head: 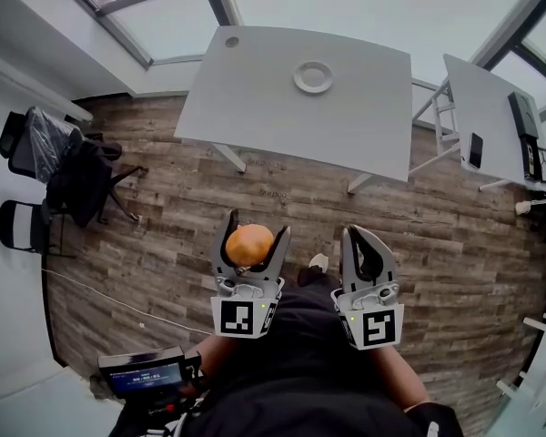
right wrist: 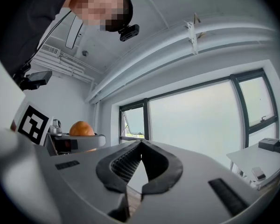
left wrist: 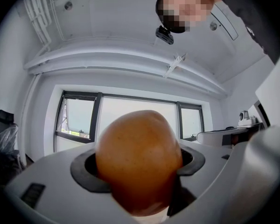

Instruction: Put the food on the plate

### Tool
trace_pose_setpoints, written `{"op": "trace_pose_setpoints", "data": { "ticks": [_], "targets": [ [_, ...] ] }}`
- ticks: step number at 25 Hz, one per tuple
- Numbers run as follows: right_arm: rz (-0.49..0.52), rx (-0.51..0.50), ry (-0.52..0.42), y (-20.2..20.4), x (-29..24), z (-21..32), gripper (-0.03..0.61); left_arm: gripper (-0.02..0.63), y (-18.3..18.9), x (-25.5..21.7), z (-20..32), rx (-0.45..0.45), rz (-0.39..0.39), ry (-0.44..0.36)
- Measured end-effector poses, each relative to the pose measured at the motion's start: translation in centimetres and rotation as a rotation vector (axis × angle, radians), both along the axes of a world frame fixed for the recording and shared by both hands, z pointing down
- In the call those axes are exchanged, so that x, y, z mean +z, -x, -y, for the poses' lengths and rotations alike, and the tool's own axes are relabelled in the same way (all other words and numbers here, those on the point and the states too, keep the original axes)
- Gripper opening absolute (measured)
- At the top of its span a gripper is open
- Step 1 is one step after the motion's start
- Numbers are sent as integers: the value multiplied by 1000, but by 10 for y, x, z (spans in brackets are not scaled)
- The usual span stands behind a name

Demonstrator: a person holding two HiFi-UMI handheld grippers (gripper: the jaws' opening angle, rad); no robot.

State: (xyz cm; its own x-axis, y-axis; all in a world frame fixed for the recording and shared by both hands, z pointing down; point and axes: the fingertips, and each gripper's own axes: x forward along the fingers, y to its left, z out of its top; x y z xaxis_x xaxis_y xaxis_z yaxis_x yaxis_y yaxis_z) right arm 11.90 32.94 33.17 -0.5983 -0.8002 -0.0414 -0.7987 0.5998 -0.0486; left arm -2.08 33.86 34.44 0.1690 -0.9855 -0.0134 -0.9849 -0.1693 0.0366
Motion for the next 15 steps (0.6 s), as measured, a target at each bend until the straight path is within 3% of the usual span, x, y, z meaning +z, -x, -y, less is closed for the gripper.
{"op": "trace_pose_setpoints", "data": {
  "ticks": [5, 11, 15],
  "targets": [
    [-6, -25, 15, 10, 3, 4, 6, 367, 20, -1, 1, -49, 13, 11],
    [-10, -45, 9, -13, 9, 4, 6, 367, 5, 5, 0, -79, 26, 31],
    [9, -6, 45, -26, 13, 11, 6, 367, 3, 3, 5, -78, 33, 31]
  ]
}}
